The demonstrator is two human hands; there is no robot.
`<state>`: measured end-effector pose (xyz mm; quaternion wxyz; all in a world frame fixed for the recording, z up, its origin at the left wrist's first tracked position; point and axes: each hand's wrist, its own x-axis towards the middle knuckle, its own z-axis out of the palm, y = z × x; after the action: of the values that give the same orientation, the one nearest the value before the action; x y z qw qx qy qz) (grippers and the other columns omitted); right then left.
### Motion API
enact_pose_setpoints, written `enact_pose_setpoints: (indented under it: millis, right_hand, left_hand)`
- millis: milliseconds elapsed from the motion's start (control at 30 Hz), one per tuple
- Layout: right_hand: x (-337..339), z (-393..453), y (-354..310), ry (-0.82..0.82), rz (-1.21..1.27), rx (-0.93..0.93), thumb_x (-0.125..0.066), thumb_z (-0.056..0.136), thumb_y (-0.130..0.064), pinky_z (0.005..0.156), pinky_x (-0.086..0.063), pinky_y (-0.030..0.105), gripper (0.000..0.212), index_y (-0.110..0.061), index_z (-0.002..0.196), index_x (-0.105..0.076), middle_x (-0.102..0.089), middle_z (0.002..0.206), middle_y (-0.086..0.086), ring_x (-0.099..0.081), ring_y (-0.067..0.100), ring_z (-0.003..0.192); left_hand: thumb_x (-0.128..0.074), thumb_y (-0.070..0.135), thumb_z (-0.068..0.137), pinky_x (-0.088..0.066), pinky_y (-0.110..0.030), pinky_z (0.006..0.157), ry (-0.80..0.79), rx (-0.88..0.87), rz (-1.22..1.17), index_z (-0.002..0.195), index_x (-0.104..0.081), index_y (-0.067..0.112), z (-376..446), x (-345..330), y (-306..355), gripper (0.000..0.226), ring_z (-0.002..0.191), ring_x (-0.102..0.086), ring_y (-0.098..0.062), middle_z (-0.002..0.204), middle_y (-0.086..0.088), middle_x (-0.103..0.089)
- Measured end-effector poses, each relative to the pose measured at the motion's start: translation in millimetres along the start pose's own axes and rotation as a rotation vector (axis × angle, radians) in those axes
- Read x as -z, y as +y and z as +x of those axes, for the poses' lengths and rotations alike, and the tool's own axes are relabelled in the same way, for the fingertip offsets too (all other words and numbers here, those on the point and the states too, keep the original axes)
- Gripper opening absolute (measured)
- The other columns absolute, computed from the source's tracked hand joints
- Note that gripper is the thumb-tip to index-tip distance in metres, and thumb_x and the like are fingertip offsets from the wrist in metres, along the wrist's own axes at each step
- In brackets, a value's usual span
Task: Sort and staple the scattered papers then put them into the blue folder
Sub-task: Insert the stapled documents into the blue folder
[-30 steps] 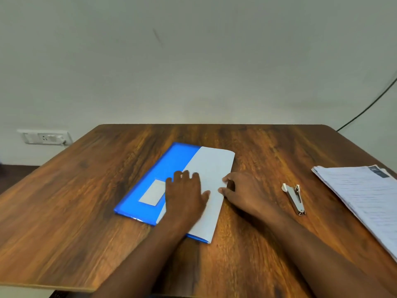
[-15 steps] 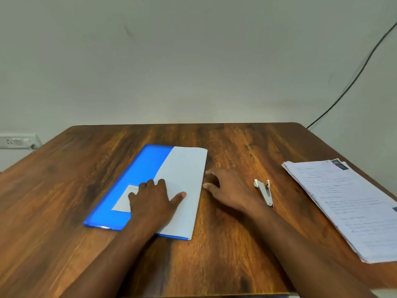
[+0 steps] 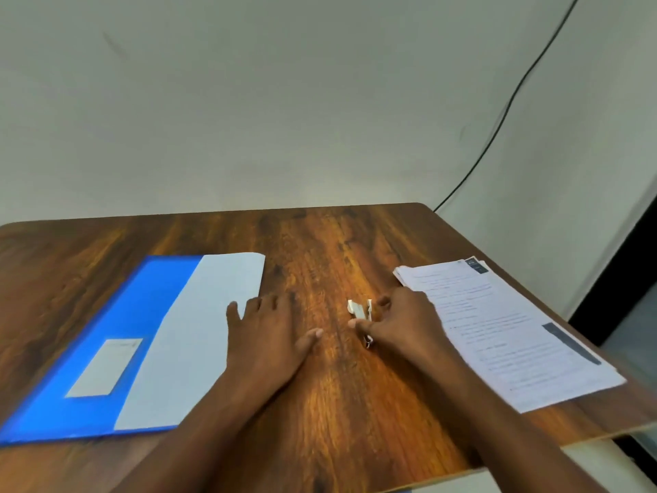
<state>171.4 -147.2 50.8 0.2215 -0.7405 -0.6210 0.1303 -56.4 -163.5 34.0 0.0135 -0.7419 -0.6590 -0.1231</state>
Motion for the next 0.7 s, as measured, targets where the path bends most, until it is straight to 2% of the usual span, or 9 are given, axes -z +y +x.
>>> enact_pose_setpoints:
  millis: [67,167,233,333,400,500,600,700]
  right_hand:
    - [-3.4,2.1,-2.7,0.037,-0.048,0.018,-0.086,0.066,-0.066,0.072,-0.058,0.032,0.057,-0.024,0.102,-0.074,-0.073,0.091,-0.007,-0.067,0.011,0.080]
    - [-0.7,14.3,-5.5,0.033,-0.101,0.008,-0.091,0.065,-0.052,0.059,-0.047,0.028,0.046,-0.021,0.092,-0.069,-0.070,0.087,-0.003,-0.066,0.016,0.079]
    - [0.5,29.1,-3.6,0.006,-0.077,-0.020,-0.093,0.063,-0.050,0.060,-0.051,0.028,0.044,-0.021,0.085,-0.069,-0.069,0.080,-0.004,-0.067,0.013,0.074]
    - [4.9,56.6,0.5,0.000,0.001,-0.056,-0.094,0.067,-0.048,0.067,-0.060,0.032,0.037,-0.021,0.081,-0.073,-0.070,0.076,-0.004,-0.070,0.012,0.069]
    - [7.5,76.6,2.7,0.026,0.069,-0.066,-0.093,0.070,-0.046,0.068,-0.061,0.035,0.034,-0.020,0.082,-0.074,-0.071,0.078,-0.004,-0.070,0.014,0.071]
    - [6.8,104.5,1.0,0.110,0.125,-0.081,-0.092,0.071,-0.048,0.057,-0.048,0.028,0.037,-0.018,0.081,-0.073,-0.071,0.078,-0.003,-0.069,0.015,0.069]
    - [-0.4,126.0,-4.9,0.167,0.122,-0.085,-0.091,0.073,-0.049,0.052,-0.037,0.025,0.038,-0.018,0.080,-0.070,-0.070,0.079,-0.002,-0.065,0.014,0.068]
    - [-5.4,140.9,-10.9,0.202,0.105,-0.096,-0.090,0.075,-0.047,0.052,-0.036,0.024,0.035,-0.019,0.080,-0.069,-0.069,0.079,-0.003,-0.063,0.012,0.068]
  left_hand:
    - [-0.025,0.088,0.088,-0.021,-0.061,0.125,-0.033,-0.017,-0.003,0.152,-0.039,0.031,3.7,-11.3,4.6,0.086,0.149,-0.040,-0.024,0.163,0.002,-0.042]
    - [0.003,0.094,0.076,-0.023,-0.060,0.124,-0.037,-0.011,0.008,0.152,-0.040,0.032,5.0,-20.4,5.1,0.107,0.151,-0.036,-0.022,0.164,0.004,-0.038]
    - [0.016,0.094,0.069,-0.021,-0.058,0.125,-0.023,-0.002,0.002,0.154,-0.038,0.033,4.1,-21.9,6.2,0.119,0.153,-0.033,-0.022,0.166,0.004,-0.036]
    - [0.018,0.094,0.069,-0.017,-0.058,0.127,-0.024,0.011,-0.024,0.156,-0.036,0.034,3.2,-23.2,7.5,0.118,0.155,-0.030,-0.021,0.167,0.005,-0.033]
    - [0.015,0.093,0.071,-0.017,-0.057,0.128,-0.026,0.017,-0.031,0.157,-0.035,0.035,2.9,-24.8,6.6,0.115,0.155,-0.029,-0.020,0.167,0.005,-0.033]
    - [0.006,0.091,0.077,-0.016,-0.058,0.128,-0.037,0.021,-0.038,0.157,-0.034,0.035,2.6,-25.4,6.2,0.106,0.156,-0.028,-0.020,0.168,0.006,-0.032]
    - [0.010,0.091,0.076,-0.016,-0.058,0.128,-0.038,0.025,-0.044,0.158,-0.034,0.035,2.2,-26.1,6.0,0.108,0.156,-0.028,-0.021,0.168,0.006,-0.032]
    - [0.002,0.088,0.082,-0.014,-0.056,0.129,-0.047,0.033,-0.029,0.158,-0.032,0.035,2.5,-27.7,5.4,0.098,0.157,-0.025,-0.019,0.168,0.006,-0.030]
